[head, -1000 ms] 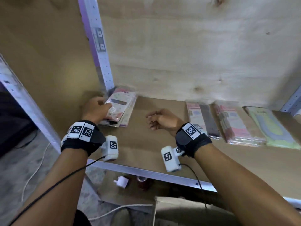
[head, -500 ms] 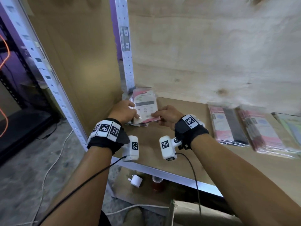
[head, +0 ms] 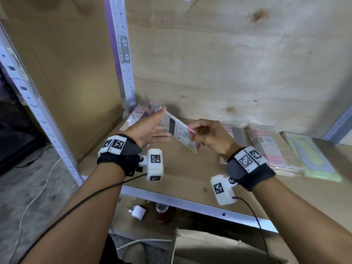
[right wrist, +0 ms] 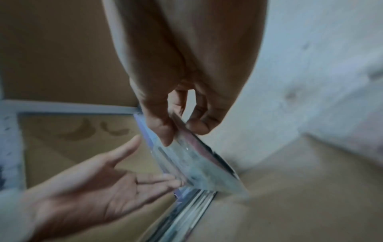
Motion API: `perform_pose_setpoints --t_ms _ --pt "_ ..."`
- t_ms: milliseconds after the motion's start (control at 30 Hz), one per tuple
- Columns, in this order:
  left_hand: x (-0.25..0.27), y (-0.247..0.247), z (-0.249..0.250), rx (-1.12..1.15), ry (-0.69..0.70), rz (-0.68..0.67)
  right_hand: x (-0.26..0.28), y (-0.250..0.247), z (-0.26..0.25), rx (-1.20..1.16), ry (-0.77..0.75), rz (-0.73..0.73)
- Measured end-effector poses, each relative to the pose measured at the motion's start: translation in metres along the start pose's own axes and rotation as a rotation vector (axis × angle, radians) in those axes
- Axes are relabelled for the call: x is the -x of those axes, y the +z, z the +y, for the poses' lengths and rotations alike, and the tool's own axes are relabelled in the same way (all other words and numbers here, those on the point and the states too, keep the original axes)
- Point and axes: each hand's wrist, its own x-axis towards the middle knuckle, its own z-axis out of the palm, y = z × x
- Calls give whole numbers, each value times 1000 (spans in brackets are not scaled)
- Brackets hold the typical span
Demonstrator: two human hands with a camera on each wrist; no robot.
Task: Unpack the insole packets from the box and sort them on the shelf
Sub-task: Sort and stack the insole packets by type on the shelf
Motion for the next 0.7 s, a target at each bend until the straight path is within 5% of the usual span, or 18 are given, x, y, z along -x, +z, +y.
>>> perform_pose_setpoints --t_ms 133,333,500,700 --pt "-4 35 -3 217 41 17 25 -24 5 351 -206 54" --pt "-9 72 -19 129 9 -57 60 -73 25 532 -133 80" --pt "-11 103 -26 -13 19 -161 77 -112 45 371 40 314" --pt "-12 132 -39 -83 -4 -303 90 -126 69 -329 324 25"
